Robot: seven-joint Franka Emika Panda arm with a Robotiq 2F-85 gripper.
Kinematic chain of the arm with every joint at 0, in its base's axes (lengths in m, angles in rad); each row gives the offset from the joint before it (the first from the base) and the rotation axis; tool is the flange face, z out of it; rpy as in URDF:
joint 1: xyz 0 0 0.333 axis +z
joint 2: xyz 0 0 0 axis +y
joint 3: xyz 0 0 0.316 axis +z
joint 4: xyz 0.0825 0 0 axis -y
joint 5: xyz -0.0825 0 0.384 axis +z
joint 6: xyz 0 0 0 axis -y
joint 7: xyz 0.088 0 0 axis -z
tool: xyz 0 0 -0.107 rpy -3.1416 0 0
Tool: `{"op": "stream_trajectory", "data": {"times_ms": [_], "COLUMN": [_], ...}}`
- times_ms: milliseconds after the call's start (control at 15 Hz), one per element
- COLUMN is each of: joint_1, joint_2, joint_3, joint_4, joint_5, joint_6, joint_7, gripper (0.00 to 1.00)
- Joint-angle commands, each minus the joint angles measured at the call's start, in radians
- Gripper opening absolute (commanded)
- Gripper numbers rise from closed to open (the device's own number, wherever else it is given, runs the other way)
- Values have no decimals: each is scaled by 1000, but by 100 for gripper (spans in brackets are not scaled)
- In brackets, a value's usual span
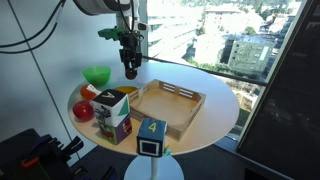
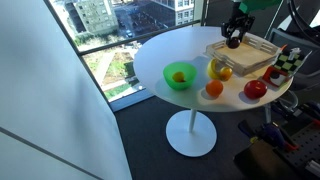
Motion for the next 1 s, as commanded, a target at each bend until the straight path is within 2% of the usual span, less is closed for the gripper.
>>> {"op": "stream_trajectory", "data": {"times_ms": [0, 933], "joint_1": [-26, -93], "joint_2": [-21, 18], "joint_3": [-14, -71], "joint_4": [-36, -128], "joint_5": [7, 24], "joint_6": [17, 163], "joint_7": [26, 25], "gripper": [34, 34]}}
